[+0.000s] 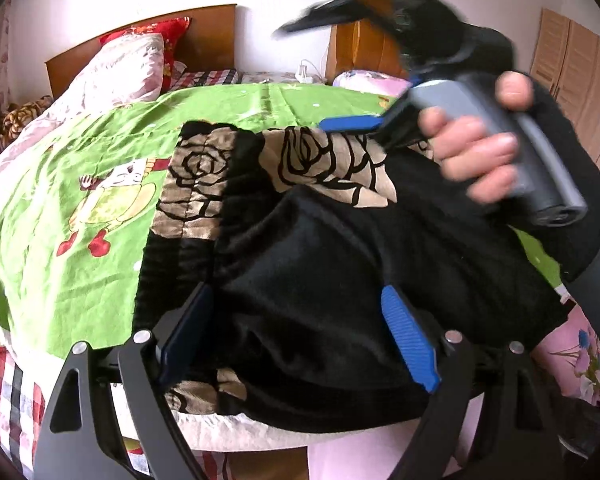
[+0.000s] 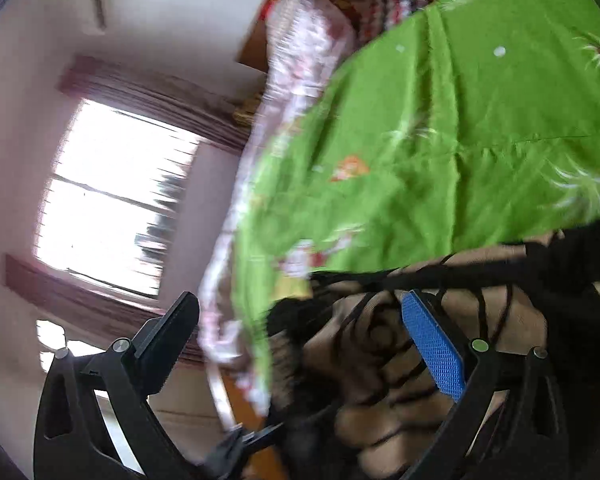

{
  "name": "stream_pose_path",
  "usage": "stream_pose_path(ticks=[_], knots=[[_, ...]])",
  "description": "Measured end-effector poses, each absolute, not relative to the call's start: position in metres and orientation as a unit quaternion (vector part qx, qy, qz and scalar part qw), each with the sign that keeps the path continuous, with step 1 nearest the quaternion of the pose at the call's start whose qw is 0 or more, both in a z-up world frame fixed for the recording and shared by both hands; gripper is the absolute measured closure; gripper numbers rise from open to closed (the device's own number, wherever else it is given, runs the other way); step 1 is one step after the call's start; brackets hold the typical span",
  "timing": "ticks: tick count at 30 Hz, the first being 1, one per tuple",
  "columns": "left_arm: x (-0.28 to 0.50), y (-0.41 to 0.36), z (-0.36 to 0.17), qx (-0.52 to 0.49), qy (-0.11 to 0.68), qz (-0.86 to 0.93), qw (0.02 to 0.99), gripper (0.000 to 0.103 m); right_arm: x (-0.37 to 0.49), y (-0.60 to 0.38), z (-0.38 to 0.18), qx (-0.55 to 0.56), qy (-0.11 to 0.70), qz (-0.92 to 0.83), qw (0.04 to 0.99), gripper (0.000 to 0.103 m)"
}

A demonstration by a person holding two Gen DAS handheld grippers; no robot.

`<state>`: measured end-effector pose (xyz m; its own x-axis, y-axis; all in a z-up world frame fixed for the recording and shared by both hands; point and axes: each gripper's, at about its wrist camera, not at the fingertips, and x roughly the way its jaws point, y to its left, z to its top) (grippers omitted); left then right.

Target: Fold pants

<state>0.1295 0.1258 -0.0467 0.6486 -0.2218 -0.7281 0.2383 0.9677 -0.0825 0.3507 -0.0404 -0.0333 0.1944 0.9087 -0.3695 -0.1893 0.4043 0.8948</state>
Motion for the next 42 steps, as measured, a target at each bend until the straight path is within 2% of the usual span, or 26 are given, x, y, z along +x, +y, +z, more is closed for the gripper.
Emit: stream_pose_path(ticks=[5, 9, 12, 14, 16, 20, 24, 27, 29, 31, 35, 42], knots=[[0.134, 0.123, -0.045, 0.006, 0.405, -0.116, 0.907, 0.017, 0.324, -0.021, -0.023, 0.35, 0.507, 0.464, 0.636, 0.004], [0.134, 0.119, -0.048, 0.024, 0.412, -0.106, 0.905, 0.016, 0.321, 0.028, -0.057, 0.233, 0.588, 0.419, 0.651, 0.004], [0.134, 0.118, -0.049, 0.033, 0.416, -0.106, 0.902, 0.016, 0.333, 0.019, -0.056, 0.242, 0.559, 0.406, 0.681, 0.005], [0.134, 0.117, -0.049, 0.039, 0.419, -0.104, 0.901, 0.016, 0.342, 0.002, -0.051, 0.284, 0.558, 0.39, 0.675, 0.004], [0.133, 0.117, -0.043, 0.035, 0.42, -0.1, 0.901, 0.016, 0.339, -0.027, -0.028, 0.323, 0.523, 0.422, 0.666, 0.004], [0.115, 0.106, -0.013, 0.008, 0.385, -0.141, 0.912, 0.015, 0.314, -0.099, 0.01, 0.283, 0.482, 0.425, 0.712, 0.004], [0.114, 0.05, -0.005, 0.035, 0.367, -0.21, 0.906, 0.012, 0.31, -0.154, -0.015, 0.277, 0.515, 0.373, 0.72, 0.004], [0.126, 0.009, -0.023, 0.071, 0.381, -0.227, 0.893, 0.012, 0.304, -0.155, -0.052, 0.258, 0.556, 0.344, 0.711, 0.004], [0.133, -0.006, -0.042, 0.087, 0.405, -0.236, 0.879, 0.013, 0.303, -0.149, -0.062, 0.241, 0.552, 0.343, 0.721, 0.004], [0.132, -0.009, -0.063, 0.104, 0.435, -0.225, 0.866, 0.013, 0.307, -0.146, -0.065, 0.235, 0.544, 0.333, 0.733, 0.005], [0.11, -0.009, -0.069, 0.139, 0.409, -0.217, 0.875, 0.013, 0.321, -0.158, -0.067, 0.259, 0.539, 0.313, 0.738, 0.005], [0.112, -0.01, -0.07, 0.139, 0.407, -0.209, 0.878, 0.011, 0.326, -0.17, -0.071, 0.283, 0.535, 0.311, 0.733, 0.005]])
